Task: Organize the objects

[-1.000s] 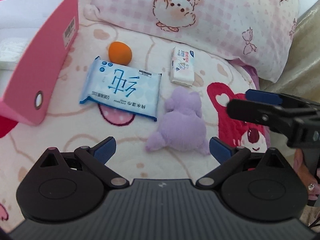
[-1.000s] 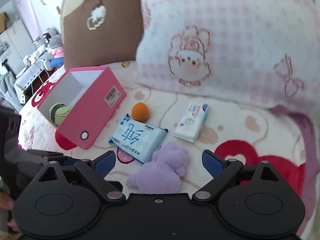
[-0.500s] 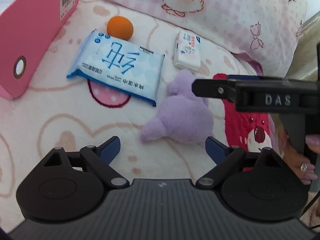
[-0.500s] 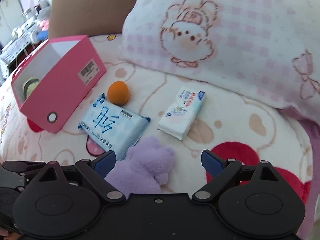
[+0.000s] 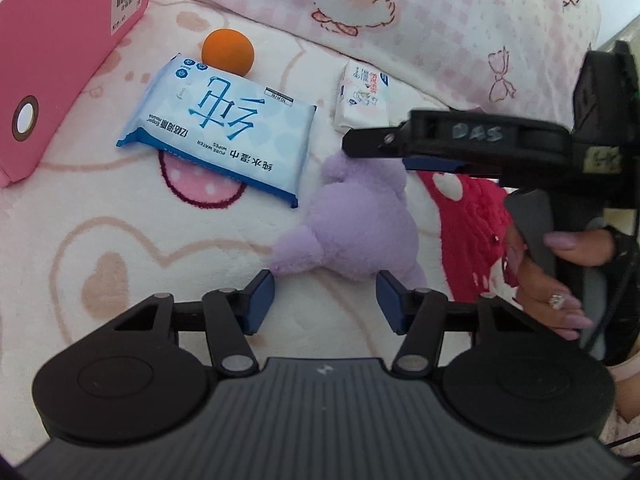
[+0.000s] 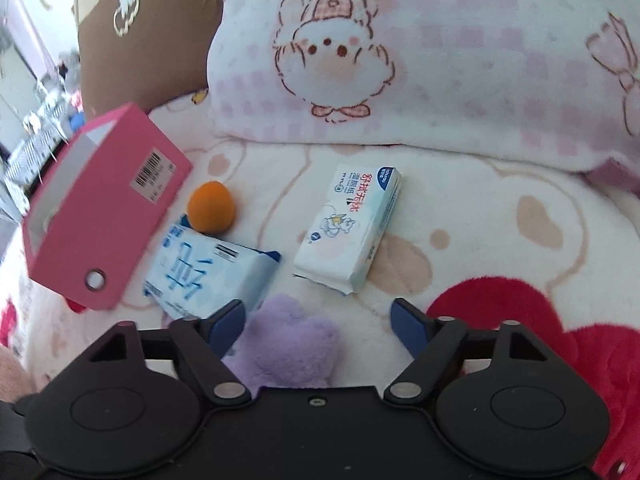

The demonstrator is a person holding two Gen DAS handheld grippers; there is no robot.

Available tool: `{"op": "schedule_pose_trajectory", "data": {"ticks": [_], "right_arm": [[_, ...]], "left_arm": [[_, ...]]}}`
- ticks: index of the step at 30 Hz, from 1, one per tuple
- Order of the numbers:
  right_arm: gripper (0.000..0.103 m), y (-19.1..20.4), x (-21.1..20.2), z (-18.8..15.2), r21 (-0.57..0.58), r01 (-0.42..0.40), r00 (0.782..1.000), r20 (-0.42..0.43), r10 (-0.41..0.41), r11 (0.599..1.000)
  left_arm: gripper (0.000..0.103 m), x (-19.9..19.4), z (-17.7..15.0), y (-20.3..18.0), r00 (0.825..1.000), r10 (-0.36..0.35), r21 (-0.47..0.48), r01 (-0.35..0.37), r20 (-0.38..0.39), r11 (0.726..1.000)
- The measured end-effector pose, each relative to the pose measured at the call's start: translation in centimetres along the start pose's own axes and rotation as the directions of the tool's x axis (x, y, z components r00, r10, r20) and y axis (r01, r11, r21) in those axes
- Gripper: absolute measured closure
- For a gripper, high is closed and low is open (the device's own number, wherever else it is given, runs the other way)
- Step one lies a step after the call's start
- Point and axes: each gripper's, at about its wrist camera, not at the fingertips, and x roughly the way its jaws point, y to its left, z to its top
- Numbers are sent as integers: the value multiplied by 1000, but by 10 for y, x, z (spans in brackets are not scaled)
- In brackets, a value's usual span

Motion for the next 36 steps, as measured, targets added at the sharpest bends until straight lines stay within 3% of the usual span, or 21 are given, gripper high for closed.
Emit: {"op": "schedule_pose_trajectory", "data": {"ticks": [2, 5, 14, 20, 24, 27, 32, 36], "right_arm": [[46, -3, 3, 0, 8, -14, 1000, -1, 14, 1000], [57, -4, 3, 0, 8, -65, 998, -13, 65, 998], [57, -7, 7, -2, 14, -54, 998, -16, 54, 998], [57, -11, 10, -3, 46, -79, 997, -19, 80, 996], [57, -9, 9, -5, 55, -70, 997, -13, 71, 996], [57, -2, 7, -7, 24, -49, 999, -10, 49, 999], [57, -5, 0, -11, 54, -95, 995, -14, 96, 994], [58, -2, -9, -16, 59, -93, 996, -14, 94, 994]], "left_arm": [[53, 0, -1, 0, 1000, 3, 10, -3, 2, 1000], [54, 1, -1, 0, 1000, 7, 11, -7, 9, 1000], [58, -2, 1, 6, 1000, 3, -17, -3, 26, 1000], [60, -8, 3, 9, 995, -90, -65, 93, 47, 994], [60, -5, 1, -9, 997, -67, 15, 66, 49, 998], [60, 2, -1, -11, 995, -89, -9, 89, 34, 996], [60, 0, 2, -10, 997, -38, 23, 36, 73, 999], [60, -5, 7, 2, 996, -58, -40, 61, 73, 997]]}}
